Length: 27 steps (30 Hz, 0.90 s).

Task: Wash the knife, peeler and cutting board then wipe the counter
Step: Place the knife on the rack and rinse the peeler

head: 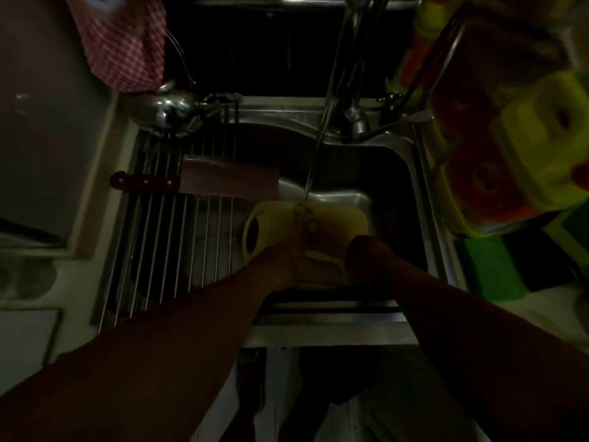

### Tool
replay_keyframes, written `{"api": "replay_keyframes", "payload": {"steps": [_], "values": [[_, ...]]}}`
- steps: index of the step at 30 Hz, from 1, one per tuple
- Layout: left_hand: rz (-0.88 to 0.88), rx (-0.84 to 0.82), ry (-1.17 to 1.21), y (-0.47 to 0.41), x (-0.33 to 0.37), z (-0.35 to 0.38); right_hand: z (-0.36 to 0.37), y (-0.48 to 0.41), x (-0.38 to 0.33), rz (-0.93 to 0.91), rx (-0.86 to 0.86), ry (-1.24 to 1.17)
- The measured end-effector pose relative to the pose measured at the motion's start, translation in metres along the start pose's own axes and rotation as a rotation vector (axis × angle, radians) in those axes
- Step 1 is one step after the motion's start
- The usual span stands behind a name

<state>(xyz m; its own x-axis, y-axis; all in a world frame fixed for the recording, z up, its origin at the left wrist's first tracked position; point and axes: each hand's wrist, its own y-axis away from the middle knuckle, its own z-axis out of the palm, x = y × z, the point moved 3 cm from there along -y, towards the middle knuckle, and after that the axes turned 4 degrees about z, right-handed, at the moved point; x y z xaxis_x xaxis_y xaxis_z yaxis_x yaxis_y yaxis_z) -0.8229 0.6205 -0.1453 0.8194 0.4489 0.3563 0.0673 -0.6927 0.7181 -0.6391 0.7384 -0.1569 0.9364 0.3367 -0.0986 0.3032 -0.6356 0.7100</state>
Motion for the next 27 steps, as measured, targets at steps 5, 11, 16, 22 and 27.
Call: {"api": "replay_keyframes", "payload": {"steps": [5,11,16,22,27], "values": [[-0.068,-0.202,-0.058,-0.006,-0.009,0.028,0.027,-0.018,-0.020,-0.030,0.032,0.193],[-0.091,0.121,0.372,0.034,0.005,0.000,0.015,-0.002,-0.048,-0.077,-0.024,-0.596],[-0.079,0.274,1.127,0.086,0.028,-0.033,-0.041,0.049,-0.078,-0.027,-0.153,-1.382],[-0.001,0.311,1.358,0.121,0.038,-0.058,-0.082,0.096,-0.111,-0.017,-0.166,-1.555],[-0.029,0.397,1.350,0.118,0.034,-0.076,-0.090,0.109,-0.115,0.121,-0.075,-1.406]]}}
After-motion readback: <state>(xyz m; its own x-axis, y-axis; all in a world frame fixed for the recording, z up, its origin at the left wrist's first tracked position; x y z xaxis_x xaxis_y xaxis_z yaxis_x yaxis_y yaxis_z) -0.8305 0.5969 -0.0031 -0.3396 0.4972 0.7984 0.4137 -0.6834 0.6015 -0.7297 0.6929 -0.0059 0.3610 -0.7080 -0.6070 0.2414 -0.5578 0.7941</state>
